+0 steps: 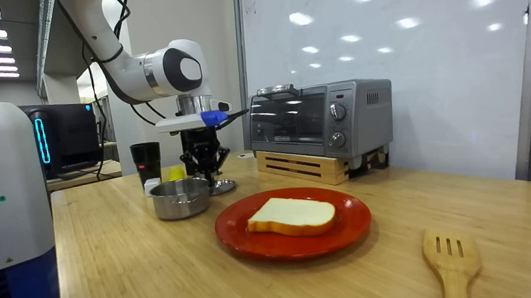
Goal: Close the toaster oven
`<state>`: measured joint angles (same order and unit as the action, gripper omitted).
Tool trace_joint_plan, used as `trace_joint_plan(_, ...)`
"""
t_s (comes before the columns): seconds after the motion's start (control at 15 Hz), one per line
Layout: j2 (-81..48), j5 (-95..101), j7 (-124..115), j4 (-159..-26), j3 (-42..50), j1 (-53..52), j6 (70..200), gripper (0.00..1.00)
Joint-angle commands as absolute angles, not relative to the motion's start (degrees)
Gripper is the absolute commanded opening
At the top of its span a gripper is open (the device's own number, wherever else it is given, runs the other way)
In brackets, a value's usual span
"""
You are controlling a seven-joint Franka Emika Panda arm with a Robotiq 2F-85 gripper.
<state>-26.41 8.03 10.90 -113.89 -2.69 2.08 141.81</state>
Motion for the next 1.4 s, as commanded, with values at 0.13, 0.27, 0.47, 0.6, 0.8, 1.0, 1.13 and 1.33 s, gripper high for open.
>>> trace_joint_plan(0.13,-25.94,8.36,11.19,-114.58,-1.67,1.65,145.47,0.01)
trace_joint_plan(0.27,-24.82,8.58,10.39,-115.4,-1.36,1.39,146.87,0.01)
trace_joint_plan(0.47,-22.68,8.39,8.79,-116.92,-1.08,1.13,147.84,0.01)
trace_joint_plan(0.6,-21.15,7.99,8.2,-117.85,-1.24,1.21,147.79,0.01)
trace_joint_plan(0.8,-17.76,7.46,7.02,-119.79,-1.44,1.18,147.03,0.01)
trace_joint_plan(1.0,-13.83,6.71,6.72,-122.04,-1.75,1.08,145.86,0.01)
trace_joint_plan(1.13,-11.22,6.18,6.53,-123.52,-1.93,0.95,144.74,0.01)
trace_joint_plan(1.33,-6.84,4.0,7.61,-126.57,-2.74,0.86,142.76,0.01)
